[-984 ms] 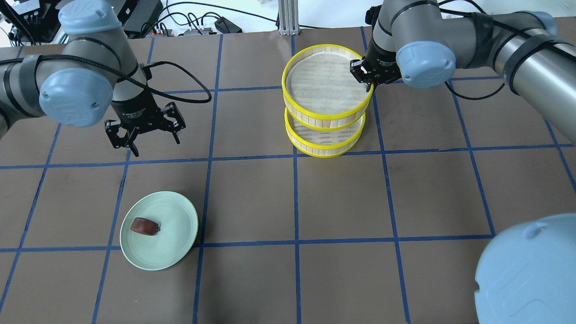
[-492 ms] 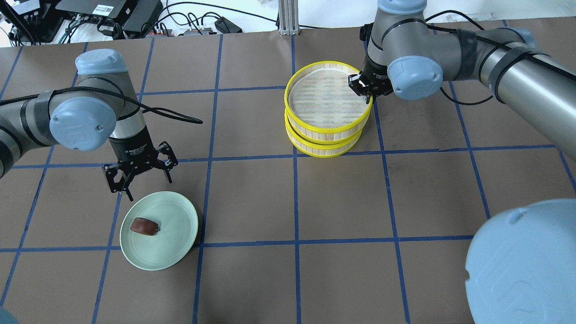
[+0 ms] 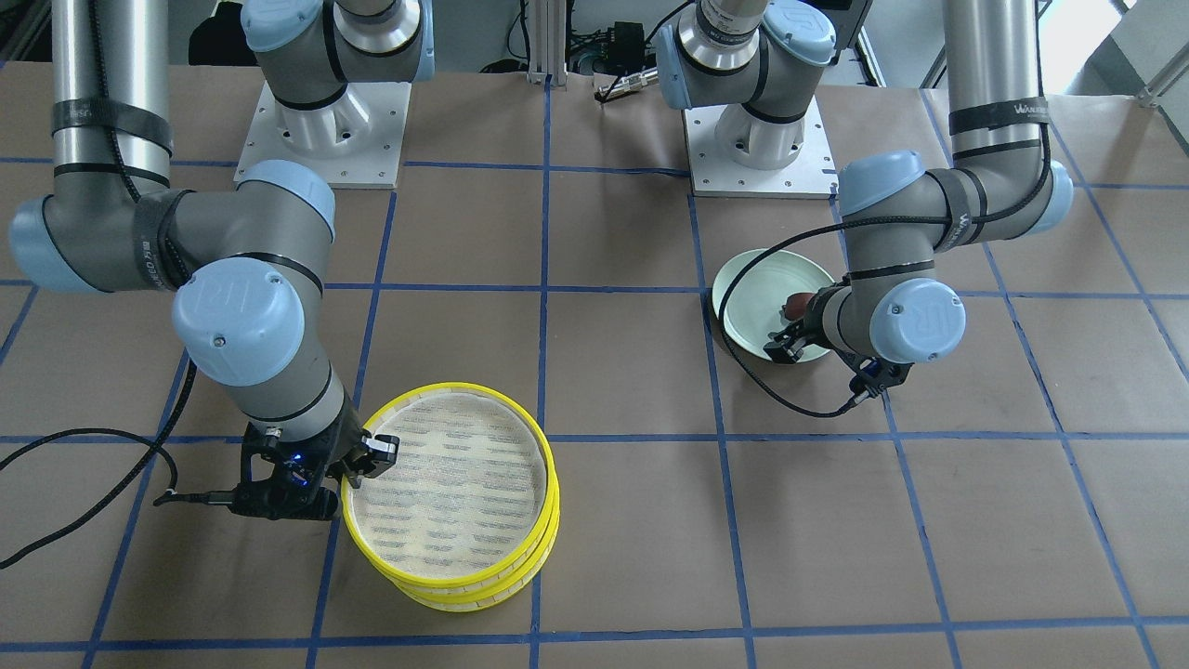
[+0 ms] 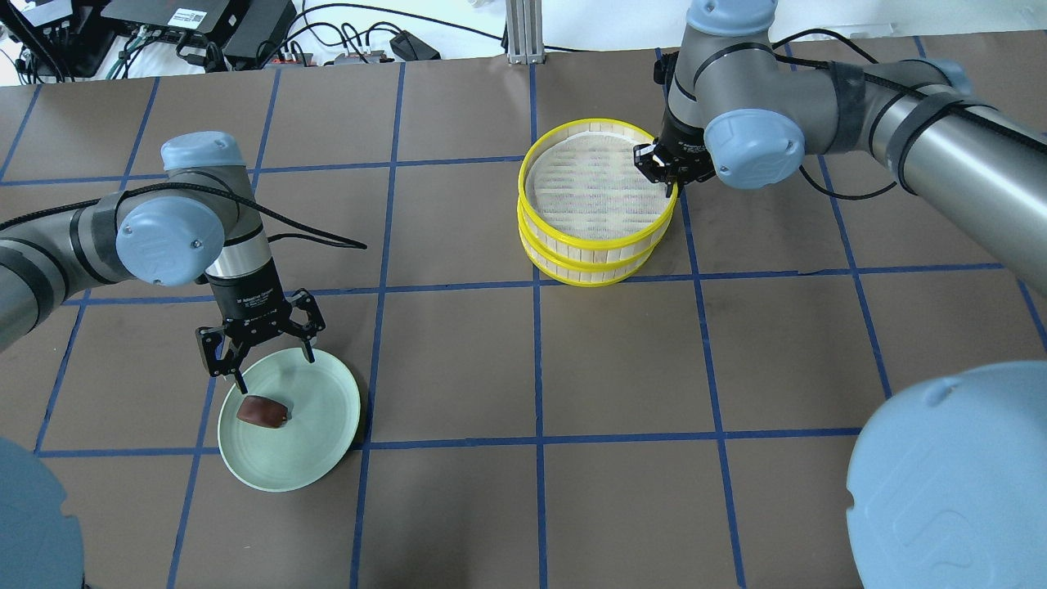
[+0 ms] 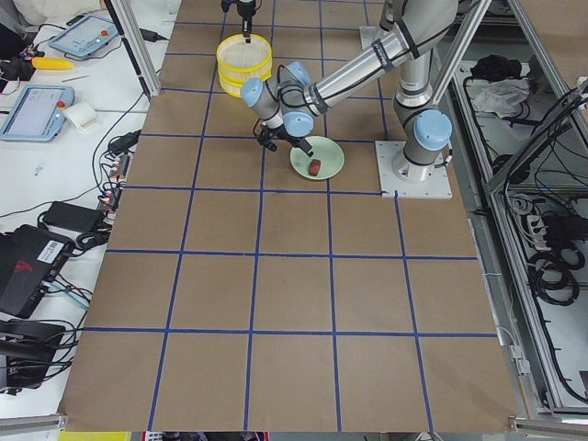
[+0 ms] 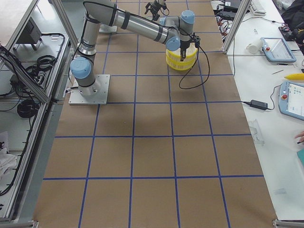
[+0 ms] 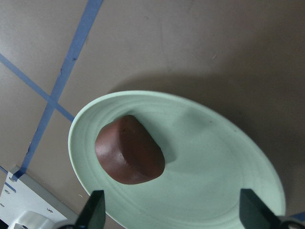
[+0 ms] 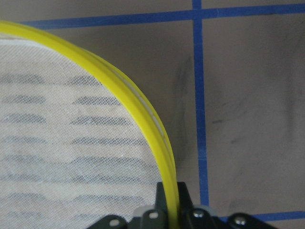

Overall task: Place buns in different layers of steamer
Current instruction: 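Lower the left gripper over the brown bun on the plate and close it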

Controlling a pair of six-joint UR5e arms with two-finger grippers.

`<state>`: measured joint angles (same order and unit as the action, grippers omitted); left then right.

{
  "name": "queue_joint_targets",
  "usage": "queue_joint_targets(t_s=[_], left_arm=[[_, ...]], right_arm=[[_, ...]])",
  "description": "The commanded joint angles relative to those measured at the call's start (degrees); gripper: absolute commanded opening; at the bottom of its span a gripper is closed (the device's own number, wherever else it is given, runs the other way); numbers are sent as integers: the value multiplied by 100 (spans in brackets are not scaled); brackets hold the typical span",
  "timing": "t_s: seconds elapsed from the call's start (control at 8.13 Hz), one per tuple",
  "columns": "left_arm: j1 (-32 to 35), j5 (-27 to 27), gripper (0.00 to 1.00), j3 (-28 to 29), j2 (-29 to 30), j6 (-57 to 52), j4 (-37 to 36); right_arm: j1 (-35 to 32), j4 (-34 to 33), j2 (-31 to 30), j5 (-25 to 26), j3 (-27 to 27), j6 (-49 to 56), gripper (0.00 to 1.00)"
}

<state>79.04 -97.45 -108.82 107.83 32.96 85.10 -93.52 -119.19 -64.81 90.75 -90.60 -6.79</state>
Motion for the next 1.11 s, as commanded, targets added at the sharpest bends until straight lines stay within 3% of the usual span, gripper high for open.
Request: queue_joint_targets(t_s=[0.0, 0.49, 0.61, 0.74, 0.98], left_arm=[[-20, -334, 100, -69, 176, 175, -2], [-20, -486, 100, -271, 150, 317, 16], [-20, -486, 93, -263, 150, 308, 7], [-20, -599, 64, -237, 168, 282, 7], [-20, -661, 61, -219, 168, 282, 7]], right_arm=[[9, -17, -49, -40, 16, -33, 0], [18, -192, -58, -84, 8, -59, 0], [18, -201, -23, -92, -1, -15, 0], [18, -193, -14, -84, -10, 2, 0], [18, -193, -5, -84, -10, 11, 0]])
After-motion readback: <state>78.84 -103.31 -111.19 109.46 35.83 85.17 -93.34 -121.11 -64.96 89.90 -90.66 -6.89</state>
